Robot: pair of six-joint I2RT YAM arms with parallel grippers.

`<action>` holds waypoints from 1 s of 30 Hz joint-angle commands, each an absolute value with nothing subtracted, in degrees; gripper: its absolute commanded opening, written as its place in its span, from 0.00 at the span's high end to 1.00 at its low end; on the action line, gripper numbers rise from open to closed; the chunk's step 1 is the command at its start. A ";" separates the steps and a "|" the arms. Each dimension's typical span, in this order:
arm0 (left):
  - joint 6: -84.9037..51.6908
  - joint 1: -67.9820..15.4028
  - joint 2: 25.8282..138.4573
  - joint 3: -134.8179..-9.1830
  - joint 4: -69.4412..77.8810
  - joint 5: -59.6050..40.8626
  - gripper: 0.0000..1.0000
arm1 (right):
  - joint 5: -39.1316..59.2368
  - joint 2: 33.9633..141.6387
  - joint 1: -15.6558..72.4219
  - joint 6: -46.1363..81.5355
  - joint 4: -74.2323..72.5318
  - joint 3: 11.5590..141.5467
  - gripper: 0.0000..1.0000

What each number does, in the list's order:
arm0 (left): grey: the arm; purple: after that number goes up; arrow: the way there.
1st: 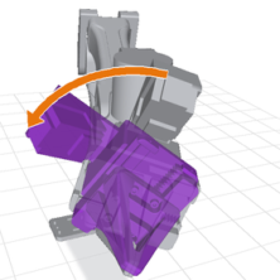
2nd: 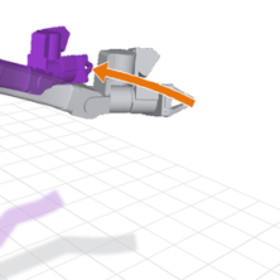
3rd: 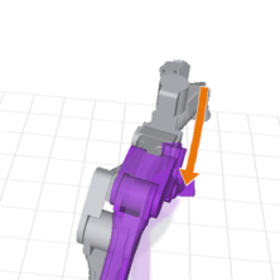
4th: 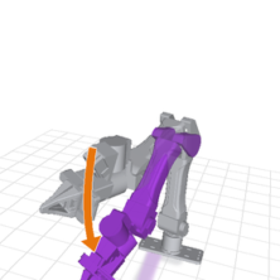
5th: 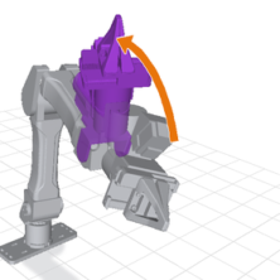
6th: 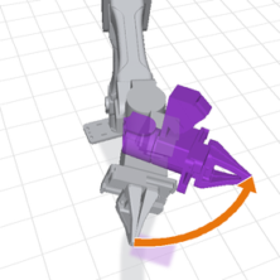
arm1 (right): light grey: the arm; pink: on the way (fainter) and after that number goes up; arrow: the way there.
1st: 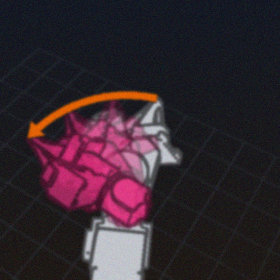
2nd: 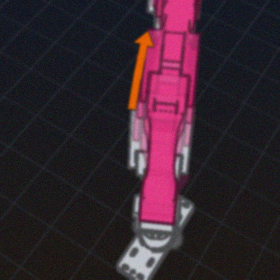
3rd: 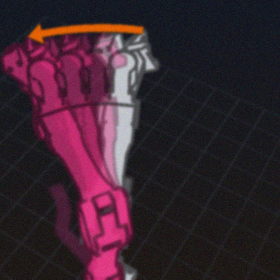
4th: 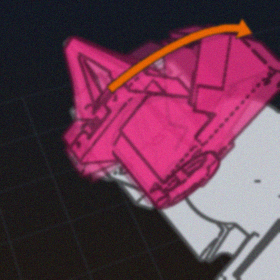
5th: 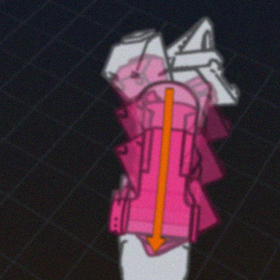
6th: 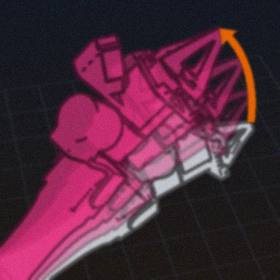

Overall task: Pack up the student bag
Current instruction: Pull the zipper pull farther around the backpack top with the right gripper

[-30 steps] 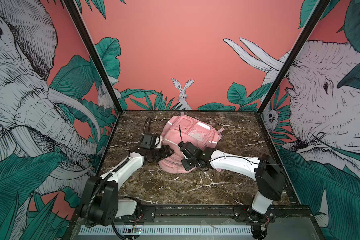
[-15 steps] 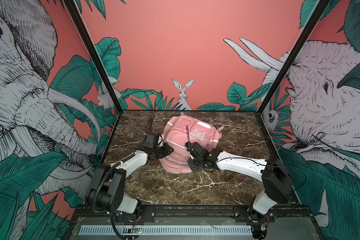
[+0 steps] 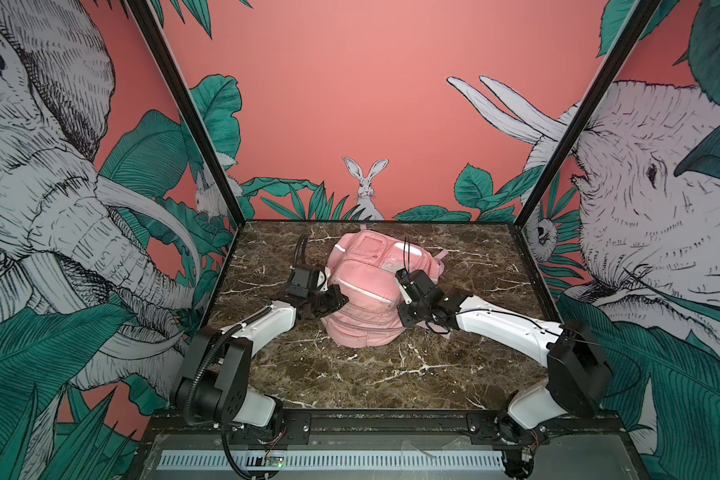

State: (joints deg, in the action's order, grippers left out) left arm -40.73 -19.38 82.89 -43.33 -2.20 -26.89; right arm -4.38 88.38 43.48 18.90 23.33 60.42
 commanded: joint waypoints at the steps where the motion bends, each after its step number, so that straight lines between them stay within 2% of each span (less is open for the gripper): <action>1: -39.61 -18.53 81.69 -41.52 -2.90 -24.06 1.00 | -9.08 91.09 39.73 18.71 24.60 62.37 1.00; 9: -40.21 -19.54 80.86 -39.51 -2.24 -23.82 1.00 | -12.02 101.13 35.68 18.81 26.06 71.72 1.00; 15: -39.07 -19.52 82.68 -40.07 -4.15 -23.25 1.00 | -13.14 100.14 32.45 18.13 24.70 72.72 1.00; 22: -38.29 -19.64 86.24 -41.89 -3.94 -24.32 1.00 | -8.88 101.08 29.92 18.36 21.47 72.75 1.00; 30: -39.83 -24.80 91.74 -47.56 -2.54 -24.26 1.00 | -6.71 105.04 27.04 18.58 21.67 77.10 1.00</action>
State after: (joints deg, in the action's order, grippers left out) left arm -40.80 -23.81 90.85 -47.29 3.49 -25.87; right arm 2.22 103.74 31.16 17.78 23.18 74.17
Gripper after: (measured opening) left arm 0.061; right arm 0.048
